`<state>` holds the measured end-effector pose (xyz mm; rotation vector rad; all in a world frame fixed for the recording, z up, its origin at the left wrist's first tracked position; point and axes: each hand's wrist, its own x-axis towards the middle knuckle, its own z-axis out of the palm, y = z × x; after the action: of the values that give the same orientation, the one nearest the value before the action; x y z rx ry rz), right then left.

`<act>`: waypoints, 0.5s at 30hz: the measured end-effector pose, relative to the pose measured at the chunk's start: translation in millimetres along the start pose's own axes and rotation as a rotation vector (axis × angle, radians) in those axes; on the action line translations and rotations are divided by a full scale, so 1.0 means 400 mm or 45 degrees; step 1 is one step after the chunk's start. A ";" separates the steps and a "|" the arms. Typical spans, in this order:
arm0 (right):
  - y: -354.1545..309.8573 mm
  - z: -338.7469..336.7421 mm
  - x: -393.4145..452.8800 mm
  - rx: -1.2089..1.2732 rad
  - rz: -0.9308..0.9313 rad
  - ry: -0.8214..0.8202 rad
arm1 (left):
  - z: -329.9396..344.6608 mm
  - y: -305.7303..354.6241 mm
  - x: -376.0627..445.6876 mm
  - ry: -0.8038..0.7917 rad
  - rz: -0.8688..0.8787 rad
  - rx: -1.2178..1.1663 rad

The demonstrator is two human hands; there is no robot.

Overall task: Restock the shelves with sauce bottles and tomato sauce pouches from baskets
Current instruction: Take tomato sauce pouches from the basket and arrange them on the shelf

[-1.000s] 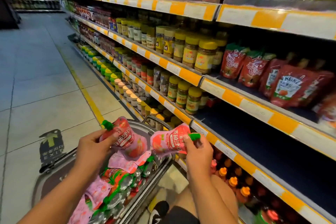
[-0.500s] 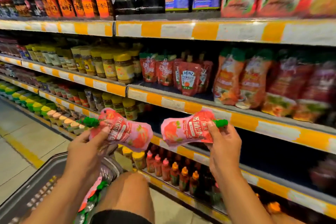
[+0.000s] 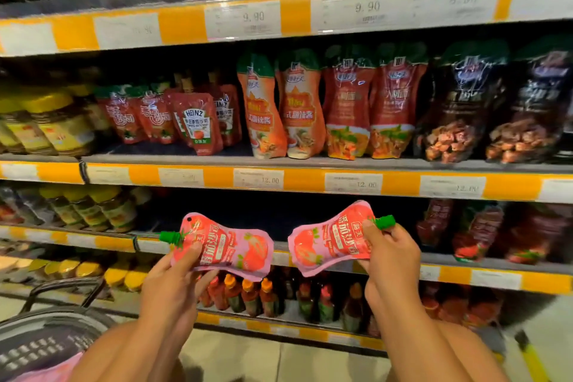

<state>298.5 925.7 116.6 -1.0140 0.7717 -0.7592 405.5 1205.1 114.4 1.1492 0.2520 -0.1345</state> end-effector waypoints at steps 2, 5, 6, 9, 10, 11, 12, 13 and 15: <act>-0.007 -0.028 0.018 -0.010 -0.001 0.050 | 0.045 -0.020 0.001 -0.033 -0.034 -0.007; -0.020 -0.062 0.041 0.006 -0.013 0.130 | 0.115 -0.047 0.006 -0.074 -0.079 -0.018; -0.024 -0.071 0.048 0.016 -0.018 0.158 | 0.136 -0.055 0.011 -0.096 -0.093 -0.012; -0.034 -0.102 0.074 0.044 -0.040 0.245 | 0.201 -0.080 0.025 -0.152 -0.119 0.000; -0.038 -0.110 0.082 0.048 -0.049 0.268 | 0.225 -0.086 0.027 -0.161 -0.120 0.005; -0.041 -0.117 0.091 0.047 -0.059 0.282 | 0.249 -0.092 0.032 -0.169 -0.118 0.008; -0.045 -0.122 0.099 0.044 -0.071 0.289 | 0.272 -0.098 0.035 -0.179 -0.109 0.019; -0.048 -0.127 0.107 0.040 -0.090 0.293 | 0.294 -0.105 0.040 -0.191 -0.096 0.032; -0.052 -0.133 0.118 0.029 -0.134 0.298 | 0.330 -0.123 0.054 -0.239 -0.073 0.082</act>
<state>274.4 855.9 109.0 -0.9610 0.9132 -0.9876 431.8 1065.0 115.9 1.1854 0.1151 -0.3014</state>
